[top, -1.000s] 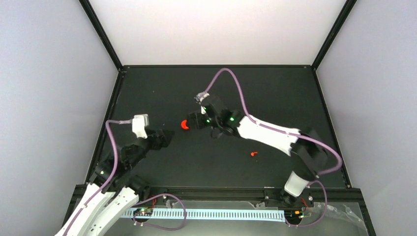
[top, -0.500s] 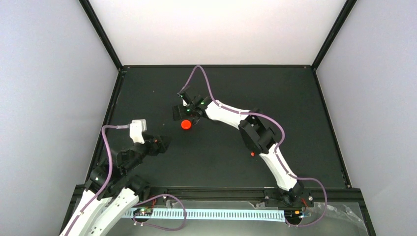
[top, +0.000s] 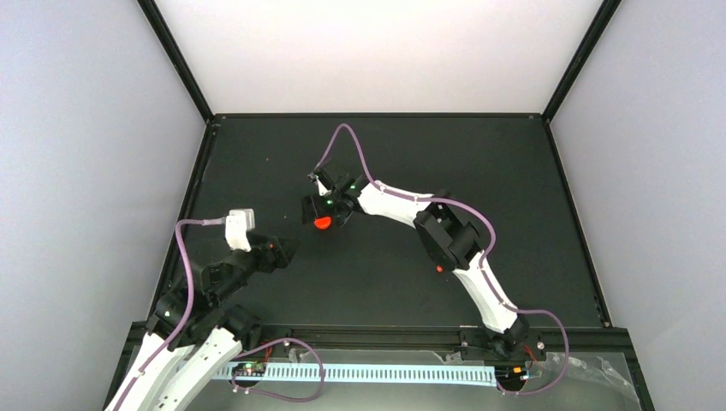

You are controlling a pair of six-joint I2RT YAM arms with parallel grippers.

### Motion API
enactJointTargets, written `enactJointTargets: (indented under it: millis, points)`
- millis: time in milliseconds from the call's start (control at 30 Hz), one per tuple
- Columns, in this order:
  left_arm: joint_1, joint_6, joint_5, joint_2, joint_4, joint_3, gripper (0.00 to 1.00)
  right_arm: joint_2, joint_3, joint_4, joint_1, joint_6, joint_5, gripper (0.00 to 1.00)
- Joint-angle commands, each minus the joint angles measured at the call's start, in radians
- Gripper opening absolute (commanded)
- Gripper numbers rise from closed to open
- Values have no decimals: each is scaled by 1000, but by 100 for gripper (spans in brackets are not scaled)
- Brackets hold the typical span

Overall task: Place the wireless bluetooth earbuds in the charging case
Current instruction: Pick up the charging case at the center of the board.

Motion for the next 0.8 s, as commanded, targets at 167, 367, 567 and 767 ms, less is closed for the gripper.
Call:
enactJointTargets:
  millis: [167, 367, 567, 767]
  points:
    - [4, 17, 18, -31, 2, 8, 99, -133, -172, 15, 69, 0, 7, 82]
    - [4, 19, 20, -32, 6, 6, 99, -128, -104, -106, 79, -7, 234, 82]
    - [4, 17, 23, -29, 11, 3, 99, -18, 70, -231, 79, 7, 298, 83]
    - [5, 17, 24, -41, 13, 1, 99, 15, 105, -222, 79, -19, 270, 83]
